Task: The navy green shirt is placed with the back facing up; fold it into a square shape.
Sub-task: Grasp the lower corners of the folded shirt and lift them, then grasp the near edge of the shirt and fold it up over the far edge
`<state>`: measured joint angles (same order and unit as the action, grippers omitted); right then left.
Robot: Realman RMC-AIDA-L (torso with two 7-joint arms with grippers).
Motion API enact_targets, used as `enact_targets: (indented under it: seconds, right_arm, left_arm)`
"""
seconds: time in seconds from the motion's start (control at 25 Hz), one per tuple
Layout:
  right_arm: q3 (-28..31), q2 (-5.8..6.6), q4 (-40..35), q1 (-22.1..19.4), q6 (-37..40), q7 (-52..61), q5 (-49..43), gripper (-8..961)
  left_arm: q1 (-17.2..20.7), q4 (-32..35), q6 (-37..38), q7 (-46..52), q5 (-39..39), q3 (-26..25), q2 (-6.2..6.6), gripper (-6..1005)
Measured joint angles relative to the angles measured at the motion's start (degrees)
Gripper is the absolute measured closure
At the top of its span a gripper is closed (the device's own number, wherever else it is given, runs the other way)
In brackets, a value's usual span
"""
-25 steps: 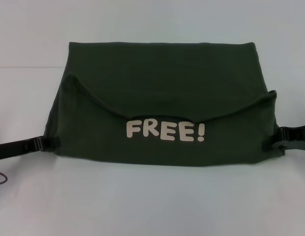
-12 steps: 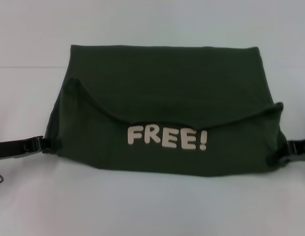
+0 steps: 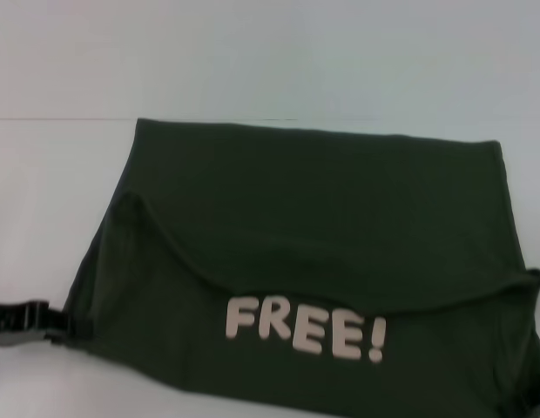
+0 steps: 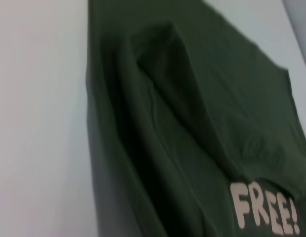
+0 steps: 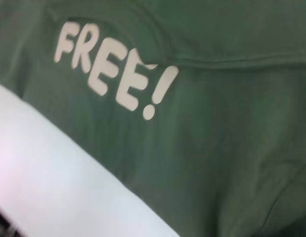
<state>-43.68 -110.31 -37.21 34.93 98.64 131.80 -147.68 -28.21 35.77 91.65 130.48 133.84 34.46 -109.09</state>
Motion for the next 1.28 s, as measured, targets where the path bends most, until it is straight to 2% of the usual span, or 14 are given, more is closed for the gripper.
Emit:
enact_targets:
  seconds: [0.16,0.44,0.68,0.84,1.0,1.16,1.28]
  right_arm:
    - [-0.1,-0.69,0.0,-1.3,3.1,-2.7,-2.4,908]
    - [-0.1,-2.33,0.0,-1.8,6.2,-6.7,-7.4,905]
    - [0.4,-2.45,0.1,-1.8,6.7,-7.4,-7.8,902]
    - [2.0,-2.45,0.7,-1.5,6.8,-7.7,-7.6,900]
    - [8.5,-1.46,0.5,-1.2,9.0,-7.7,-6.6,898]
    - [16.0,1.37,1.2,-1.3,10.9,-7.0,-2.6,896]
    - [20.3,2.58,1.5,-1.6,9.3,-5.9,-0.2,894]
  left_arm:
    - [-0.2,0.1,7.1,0.3,5.6,-1.9,0.54,919]
    - [-0.2,0.0,14.9,-0.3,11.3,-2.3,0.63,916]
    - [0.1,-0.1,17.5,-0.8,13.7,-2.6,0.34,913]
    - [-0.2,-0.3,18.3,-0.8,13.4,-6.1,0.60,911]
    - [-1.8,-0.9,19.8,-0.2,13.2,-13.0,1.82,909]
    - [-3.5,-1.2,19.6,0.7,12.8,-19.6,3.02,907]
    - [-4.5,-1.6,16.4,1.2,11.9,-23.1,3.16,905]
